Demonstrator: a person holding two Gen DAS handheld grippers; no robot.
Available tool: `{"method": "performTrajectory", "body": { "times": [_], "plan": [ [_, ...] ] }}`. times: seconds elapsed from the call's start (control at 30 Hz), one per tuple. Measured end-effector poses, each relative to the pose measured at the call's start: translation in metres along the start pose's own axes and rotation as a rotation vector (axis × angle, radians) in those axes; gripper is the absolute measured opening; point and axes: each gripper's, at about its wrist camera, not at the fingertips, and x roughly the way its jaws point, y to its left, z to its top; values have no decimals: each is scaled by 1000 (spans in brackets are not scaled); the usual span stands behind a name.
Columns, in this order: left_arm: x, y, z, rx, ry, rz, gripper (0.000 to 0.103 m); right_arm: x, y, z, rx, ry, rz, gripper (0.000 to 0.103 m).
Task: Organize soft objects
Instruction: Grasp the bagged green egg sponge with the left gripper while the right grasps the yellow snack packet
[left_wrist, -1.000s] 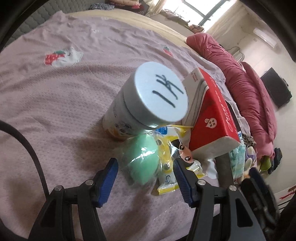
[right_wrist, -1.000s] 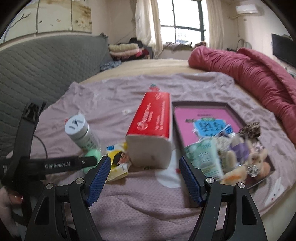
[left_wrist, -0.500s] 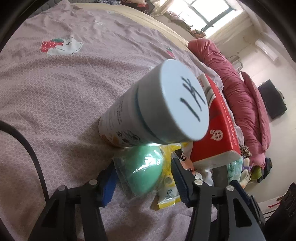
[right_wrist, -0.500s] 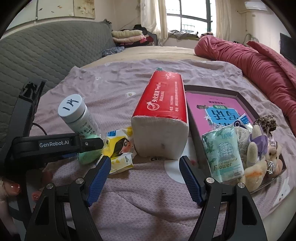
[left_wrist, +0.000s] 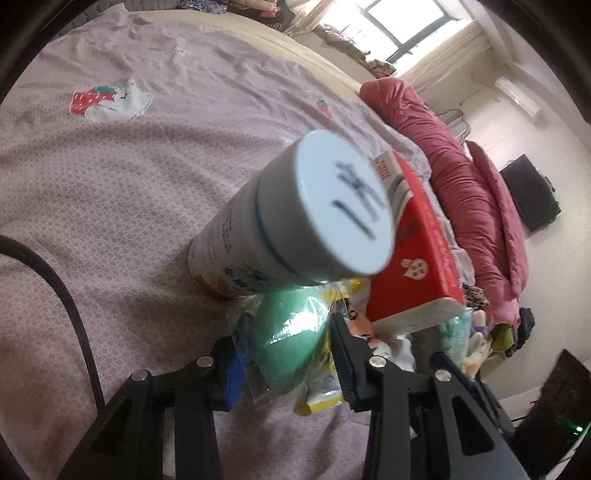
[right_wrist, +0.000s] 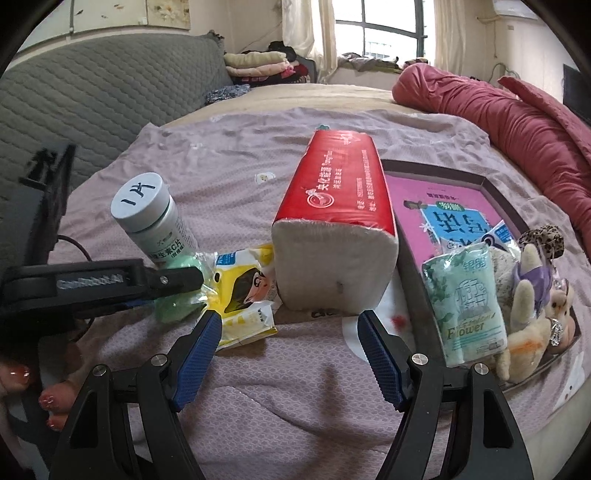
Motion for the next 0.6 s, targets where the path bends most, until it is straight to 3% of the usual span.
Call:
{"method": "performTrajectory", "body": {
  "times": [0.2, 0.47, 0.6],
  "plan": [
    [-23, -6, -6, 33, 3, -17, 41, 6, 5, 1, 2, 8, 19, 77],
    [-78, 1, -26, 109, -31, 74, 41, 25, 26, 4, -22, 33, 23, 77],
    [-94, 6, -33, 119, -40, 75, 41, 42, 42, 4, -25, 63, 10, 77]
  ]
}}
